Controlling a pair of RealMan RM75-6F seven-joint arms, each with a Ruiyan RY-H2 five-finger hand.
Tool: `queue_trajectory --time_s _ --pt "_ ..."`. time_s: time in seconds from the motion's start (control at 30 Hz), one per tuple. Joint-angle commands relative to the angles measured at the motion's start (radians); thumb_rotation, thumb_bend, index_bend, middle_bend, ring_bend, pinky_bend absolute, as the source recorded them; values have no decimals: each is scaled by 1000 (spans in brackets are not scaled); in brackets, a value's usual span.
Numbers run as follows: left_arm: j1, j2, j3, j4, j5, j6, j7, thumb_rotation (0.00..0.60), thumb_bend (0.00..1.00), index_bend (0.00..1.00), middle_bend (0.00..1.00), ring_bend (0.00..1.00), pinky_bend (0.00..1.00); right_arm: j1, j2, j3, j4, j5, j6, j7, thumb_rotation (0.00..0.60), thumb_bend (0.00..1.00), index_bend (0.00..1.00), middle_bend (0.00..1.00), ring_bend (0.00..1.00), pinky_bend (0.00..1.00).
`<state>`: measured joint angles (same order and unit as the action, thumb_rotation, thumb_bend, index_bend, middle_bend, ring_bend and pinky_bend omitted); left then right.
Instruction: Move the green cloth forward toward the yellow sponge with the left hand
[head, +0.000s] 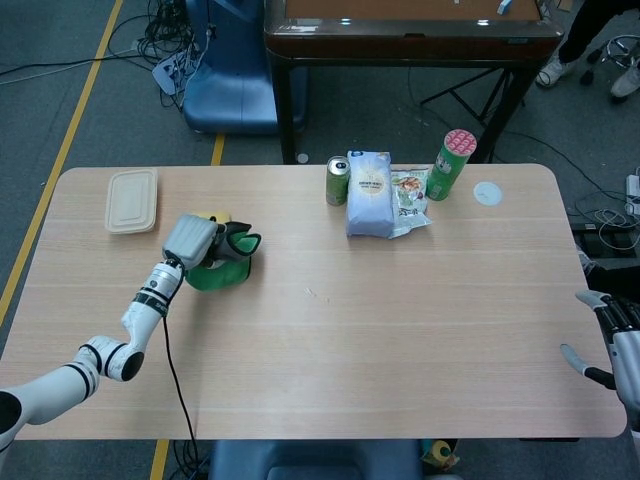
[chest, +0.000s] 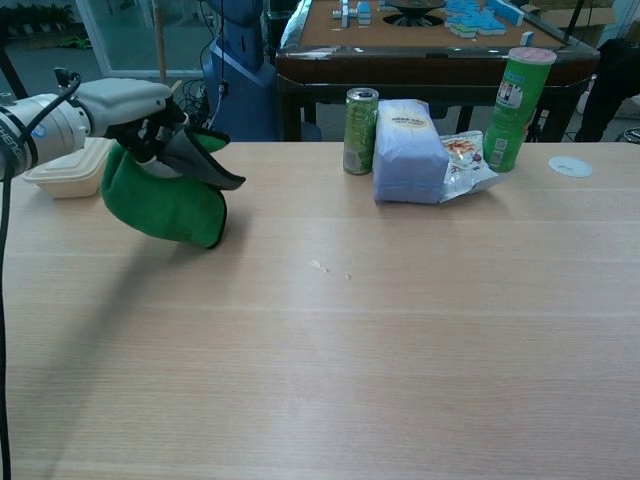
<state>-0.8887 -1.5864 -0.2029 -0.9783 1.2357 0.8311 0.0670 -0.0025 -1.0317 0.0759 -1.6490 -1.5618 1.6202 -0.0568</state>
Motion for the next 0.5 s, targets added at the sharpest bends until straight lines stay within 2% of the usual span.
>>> queue_trajectory --time_s 0.03,0.1,0.13,0.2,0.27,0.33,0.5 --pt "8 -2 4 6 -27 -34 5 600 227 439 441 445 767 1 1 0 -2 1 -4 -2 600 261 237 282 239 311" --pt "10 4 8 0 -49 -65 16 600 227 268 255 278 613 3 2 0 -4 -2 -4 -3 600 261 237 283 239 311" --pt "11 6 7 -3 -58 -71 21 600 227 220 203 232 551 4 2 0 -5 -3 -4 -4 600 261 237 283 239 311" --pt "16 12 2 -14 -71 -72 25 600 227 89 64 109 366 4 2 0 -6 -5 -4 -5 600 260 237 282 239 311" --pt "22 20 -5 -30 -78 -61 24 600 226 17 7 32 271 4 3 -1 -8 -7 -4 -6 600 261 237 282 239 311" --pt "33 35 -12 -62 -83 -40 24 600 224 0 0 2 214 4 4 0 -8 -5 -4 -7 600 261 237 282 239 311" --pt "77 92 -9 -173 -71 30 24 600 223 0 0 0 182 6 5 0 -6 -4 -7 -5 600 261 237 283 239 311"
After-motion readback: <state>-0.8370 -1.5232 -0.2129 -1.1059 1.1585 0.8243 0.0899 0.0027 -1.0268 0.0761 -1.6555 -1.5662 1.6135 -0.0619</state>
